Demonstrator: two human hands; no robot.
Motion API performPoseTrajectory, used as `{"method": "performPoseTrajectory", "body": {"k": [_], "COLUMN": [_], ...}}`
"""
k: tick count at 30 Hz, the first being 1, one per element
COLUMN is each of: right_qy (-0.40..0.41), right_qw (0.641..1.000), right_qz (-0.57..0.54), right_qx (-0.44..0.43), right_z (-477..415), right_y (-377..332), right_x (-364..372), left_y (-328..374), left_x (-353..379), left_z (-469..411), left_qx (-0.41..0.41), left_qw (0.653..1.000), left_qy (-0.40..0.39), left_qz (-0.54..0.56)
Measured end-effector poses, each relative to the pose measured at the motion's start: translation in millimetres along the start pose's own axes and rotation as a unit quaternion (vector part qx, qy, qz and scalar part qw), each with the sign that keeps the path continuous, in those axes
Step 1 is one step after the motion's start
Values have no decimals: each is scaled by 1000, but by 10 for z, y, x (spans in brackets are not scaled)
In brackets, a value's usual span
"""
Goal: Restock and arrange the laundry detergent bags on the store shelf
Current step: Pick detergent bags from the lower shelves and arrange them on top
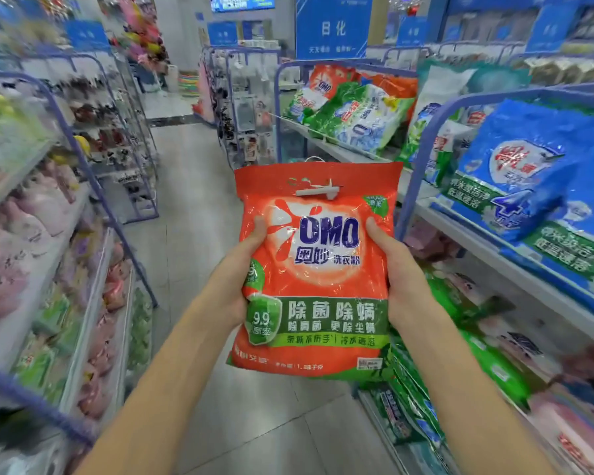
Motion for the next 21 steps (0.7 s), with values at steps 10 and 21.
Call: {"method": "performPoseTrajectory", "body": {"k": [10,21], "right_qy": [-18,47], "right_qw": [999,998], "right_qz": [10,-19], "right_qx": [45,36], "right_z": [-1996,-4039], "right_y": [556,864], "right_x": [914,1695], "left_y": [663,1595], "left_x": [-1047,-1806], "left_z": [-1790,-3944], "left_qx": [6,-34], "left_qw": [999,999], "left_qy": [42,-12], "left_qz": [3,-24]}}
Point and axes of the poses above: each hand's wrist, its own z-axis away from the middle knuckle, its own x-axis out of the palm, y = z × x, the point moved 2 cm from there along -z, towards the middle knuckle, and after that the axes turned 8 degrees about -z, right-handed, at the moved point
